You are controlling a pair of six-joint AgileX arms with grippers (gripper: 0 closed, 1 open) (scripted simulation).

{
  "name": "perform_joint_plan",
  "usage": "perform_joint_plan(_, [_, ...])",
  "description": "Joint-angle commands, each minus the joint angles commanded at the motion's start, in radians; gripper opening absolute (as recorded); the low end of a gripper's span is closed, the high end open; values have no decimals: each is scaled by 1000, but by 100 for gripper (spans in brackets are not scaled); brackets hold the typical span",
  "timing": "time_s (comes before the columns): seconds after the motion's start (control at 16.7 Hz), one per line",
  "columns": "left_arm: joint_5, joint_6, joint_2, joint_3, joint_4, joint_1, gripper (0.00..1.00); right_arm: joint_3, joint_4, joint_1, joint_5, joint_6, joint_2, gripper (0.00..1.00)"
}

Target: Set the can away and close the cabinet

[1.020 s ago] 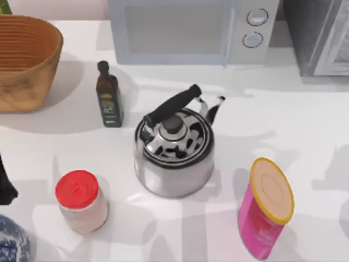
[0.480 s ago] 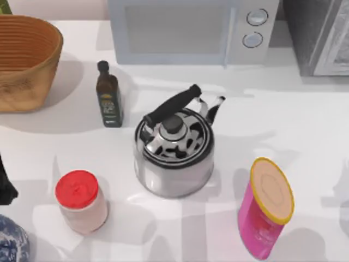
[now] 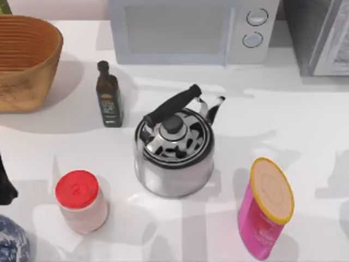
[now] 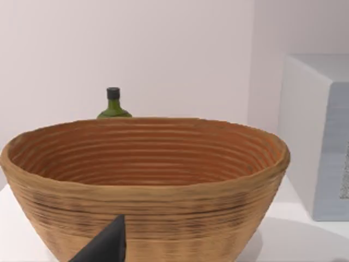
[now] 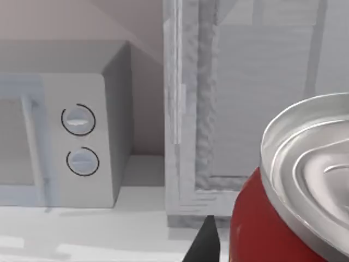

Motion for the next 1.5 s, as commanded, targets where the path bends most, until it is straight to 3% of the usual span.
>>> perform_joint_plan(0.96, [0, 0, 0, 0, 0, 0, 100, 1364, -335, 118, 172, 9, 1031, 0])
perform_joint_plan(1.2, [0, 0, 0, 0, 0, 0, 100, 1553, -378, 140, 190, 14, 1169, 0])
perform_joint_plan(1.5, [0, 0, 0, 0, 0, 0, 100, 1585, -386, 145, 193, 15, 1194, 0])
